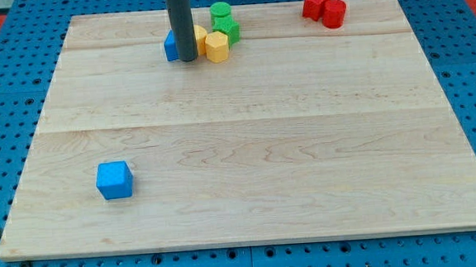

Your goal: Move the blue cube to the bottom of the yellow hexagon

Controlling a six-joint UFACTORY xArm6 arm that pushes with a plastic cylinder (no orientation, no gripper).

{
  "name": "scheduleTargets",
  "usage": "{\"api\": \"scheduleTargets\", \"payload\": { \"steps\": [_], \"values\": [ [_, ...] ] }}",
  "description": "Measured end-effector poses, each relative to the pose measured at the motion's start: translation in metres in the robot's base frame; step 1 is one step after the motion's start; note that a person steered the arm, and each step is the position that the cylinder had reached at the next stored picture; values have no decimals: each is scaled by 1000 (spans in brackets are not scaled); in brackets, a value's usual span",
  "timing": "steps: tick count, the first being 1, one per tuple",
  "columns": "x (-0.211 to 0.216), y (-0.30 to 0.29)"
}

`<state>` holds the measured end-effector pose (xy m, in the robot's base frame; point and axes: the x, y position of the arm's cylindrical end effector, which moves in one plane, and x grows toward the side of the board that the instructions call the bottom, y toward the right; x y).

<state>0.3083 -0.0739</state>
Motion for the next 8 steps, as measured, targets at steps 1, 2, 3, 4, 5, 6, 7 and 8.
{"api": "scheduleTargets", "payload": {
  "steps": [1,2,3,4,5,6,7,8],
  "values": [
    [13,-4],
    [61,40],
    [151,53],
    [253,15],
    [270,-67],
    [264,-152],
    [224,-133],
    [208,-23]
  ]
}}
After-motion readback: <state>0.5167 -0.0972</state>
